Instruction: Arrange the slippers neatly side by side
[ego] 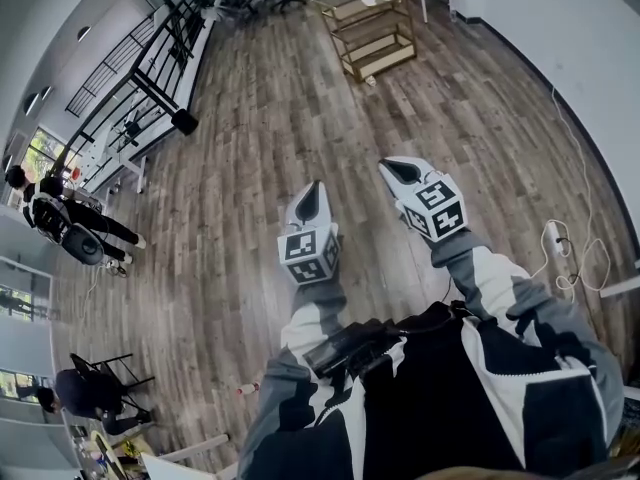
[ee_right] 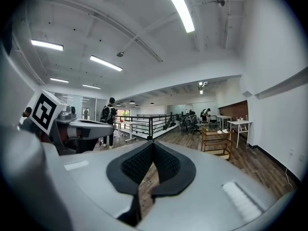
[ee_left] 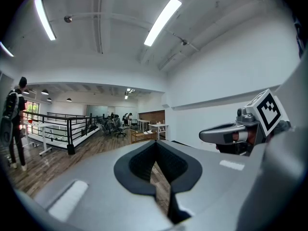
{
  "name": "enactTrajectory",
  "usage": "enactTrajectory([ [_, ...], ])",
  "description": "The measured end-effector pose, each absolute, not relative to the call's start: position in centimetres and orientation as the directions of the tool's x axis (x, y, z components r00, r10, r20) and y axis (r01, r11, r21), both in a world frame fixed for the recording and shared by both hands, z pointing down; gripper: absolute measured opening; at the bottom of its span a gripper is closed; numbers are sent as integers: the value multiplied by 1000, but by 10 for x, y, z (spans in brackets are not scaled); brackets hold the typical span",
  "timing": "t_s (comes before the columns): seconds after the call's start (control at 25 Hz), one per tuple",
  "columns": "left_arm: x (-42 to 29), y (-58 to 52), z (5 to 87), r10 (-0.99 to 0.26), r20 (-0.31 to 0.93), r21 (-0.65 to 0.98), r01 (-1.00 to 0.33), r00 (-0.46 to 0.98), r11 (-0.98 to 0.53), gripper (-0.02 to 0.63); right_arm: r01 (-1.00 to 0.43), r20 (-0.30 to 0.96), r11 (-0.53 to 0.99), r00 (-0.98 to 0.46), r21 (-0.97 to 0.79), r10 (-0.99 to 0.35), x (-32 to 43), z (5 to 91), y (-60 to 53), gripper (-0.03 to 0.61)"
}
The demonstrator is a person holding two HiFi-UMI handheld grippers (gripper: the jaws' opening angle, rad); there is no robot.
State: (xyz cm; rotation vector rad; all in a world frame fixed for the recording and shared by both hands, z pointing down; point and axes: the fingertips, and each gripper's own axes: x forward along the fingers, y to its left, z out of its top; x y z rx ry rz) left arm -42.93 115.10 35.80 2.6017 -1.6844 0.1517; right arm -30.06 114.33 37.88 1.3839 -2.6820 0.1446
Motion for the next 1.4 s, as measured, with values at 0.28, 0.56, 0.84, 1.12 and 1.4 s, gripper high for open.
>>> enactTrajectory([
  [0.28, -424, 1151, 363, -908, 112, -24, -912, 405, -410, 12, -809, 150, 586, -584, -32, -798, -297, 380, 1147, 5],
  [0.56, -411, 1142, 369, -899, 122, -26, -904, 421, -427, 12, -820, 151, 571, -570, -37, -808, -284, 385, 1140, 5],
  [0.84, -401, 1112, 375, -878, 128, -12, -884, 461, -466, 12, -838, 160, 544, -542, -30, -825, -276, 389, 1118, 5],
  [1.12, -391, 1051, 379, -847, 129, -9, -853, 516, -521, 12, -865, 166, 501, -498, -22, -851, -271, 392, 1065, 5],
  [1.4, -399, 987, 372, -811, 124, -12, -816, 572, -578, 12, -886, 166, 464, -460, -20, -872, -287, 388, 1008, 5],
])
